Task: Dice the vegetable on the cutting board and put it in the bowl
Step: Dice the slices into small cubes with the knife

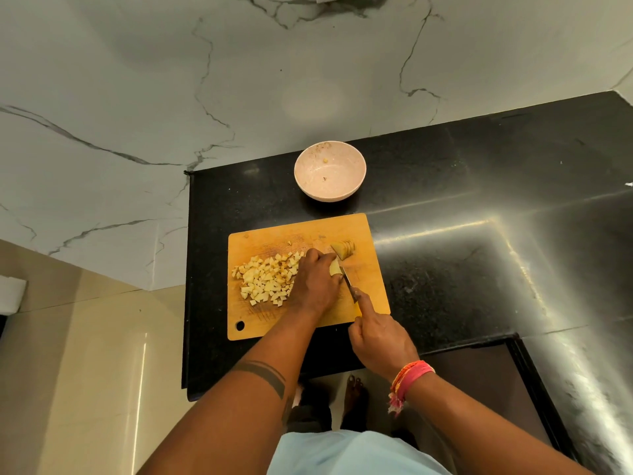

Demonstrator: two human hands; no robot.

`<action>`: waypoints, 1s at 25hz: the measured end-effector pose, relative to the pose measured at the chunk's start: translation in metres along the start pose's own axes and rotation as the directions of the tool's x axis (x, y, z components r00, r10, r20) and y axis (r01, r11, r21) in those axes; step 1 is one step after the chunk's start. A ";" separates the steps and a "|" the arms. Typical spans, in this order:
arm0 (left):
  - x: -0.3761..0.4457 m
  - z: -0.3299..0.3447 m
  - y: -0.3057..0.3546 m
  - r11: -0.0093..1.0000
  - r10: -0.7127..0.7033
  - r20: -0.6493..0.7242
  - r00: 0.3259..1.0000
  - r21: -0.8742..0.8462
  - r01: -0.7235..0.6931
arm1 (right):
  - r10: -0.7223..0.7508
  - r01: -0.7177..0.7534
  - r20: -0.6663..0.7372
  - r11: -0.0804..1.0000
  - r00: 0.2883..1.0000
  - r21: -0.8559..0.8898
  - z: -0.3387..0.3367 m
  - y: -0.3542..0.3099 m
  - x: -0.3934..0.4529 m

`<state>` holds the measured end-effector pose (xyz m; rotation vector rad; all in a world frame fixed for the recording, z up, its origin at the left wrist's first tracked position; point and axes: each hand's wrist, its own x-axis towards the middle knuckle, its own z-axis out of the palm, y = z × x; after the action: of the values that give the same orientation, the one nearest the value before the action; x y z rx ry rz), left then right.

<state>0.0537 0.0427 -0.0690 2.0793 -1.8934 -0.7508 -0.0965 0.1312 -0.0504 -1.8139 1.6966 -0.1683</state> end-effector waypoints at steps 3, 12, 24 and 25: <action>-0.014 0.004 -0.013 0.999 0.049 0.011 0.999 -0.017 -0.049 | 0.005 -0.005 0.006 1.000 1.000 -0.008 0.003 0.002 -0.016; -0.018 0.006 -0.013 0.998 0.015 -0.048 0.999 -0.067 -0.018 | -0.004 0.013 0.066 0.992 0.998 -0.124 0.008 -0.021 0.015; -0.019 0.009 -0.010 0.996 -0.039 -0.052 0.998 -0.082 0.035 | 0.020 0.001 0.125 0.987 0.992 -0.162 0.017 0.001 -0.033; -0.020 0.009 -0.009 0.997 -0.039 -0.051 0.998 -0.073 0.035 | 0.022 -0.006 0.117 0.991 0.993 -0.137 0.016 0.001 -0.034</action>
<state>0.0563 0.0650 -0.0765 2.0750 -1.7776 -0.7534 -0.0949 0.1686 -0.0520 -1.8711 1.6716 0.0615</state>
